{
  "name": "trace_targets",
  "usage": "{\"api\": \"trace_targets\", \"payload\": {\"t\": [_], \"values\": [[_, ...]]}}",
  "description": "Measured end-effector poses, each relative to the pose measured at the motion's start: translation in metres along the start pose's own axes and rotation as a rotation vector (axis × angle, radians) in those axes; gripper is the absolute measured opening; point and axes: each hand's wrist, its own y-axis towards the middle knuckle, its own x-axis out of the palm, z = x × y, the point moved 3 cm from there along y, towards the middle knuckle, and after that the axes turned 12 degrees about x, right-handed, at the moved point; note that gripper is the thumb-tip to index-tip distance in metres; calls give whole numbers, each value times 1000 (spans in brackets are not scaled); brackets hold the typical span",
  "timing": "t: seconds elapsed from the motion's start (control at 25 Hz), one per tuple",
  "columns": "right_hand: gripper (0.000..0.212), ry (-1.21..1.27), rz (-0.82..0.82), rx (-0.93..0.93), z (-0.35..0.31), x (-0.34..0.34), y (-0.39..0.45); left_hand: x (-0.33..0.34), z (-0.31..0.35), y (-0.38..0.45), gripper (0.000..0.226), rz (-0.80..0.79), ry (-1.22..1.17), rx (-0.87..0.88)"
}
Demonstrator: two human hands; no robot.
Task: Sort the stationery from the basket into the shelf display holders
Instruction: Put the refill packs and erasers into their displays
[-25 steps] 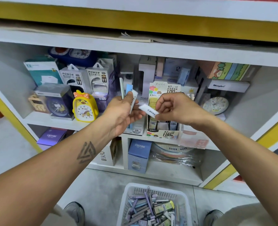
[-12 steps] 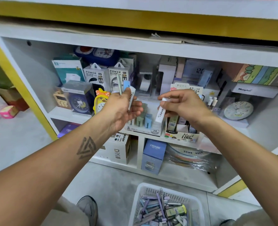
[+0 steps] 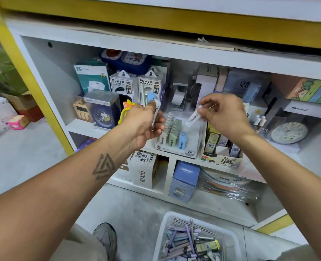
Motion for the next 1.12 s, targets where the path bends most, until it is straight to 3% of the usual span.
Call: {"api": "trace_targets", "payload": {"t": [0.32, 0.56, 0.84, 1.0, 1.12], "values": [[11, -369, 130, -111, -12, 48, 47, -8, -1, 3, 35, 51, -22, -33], [16, -394, -34, 21, 1, 90, 71, -10, -2, 11, 36, 41, -34, -37], [12, -450, -118, -27, 6, 101, 79, -6, -4, 15, 36, 37, -43, -49], [32, -648, -287, -105, 0, 106, 79, -6, -4, 15, 35, 28, -34, -53], [42, -644, -284, -78, -9, 102, 76, -5, -3, 12, 34, 14, -36, -69]]}}
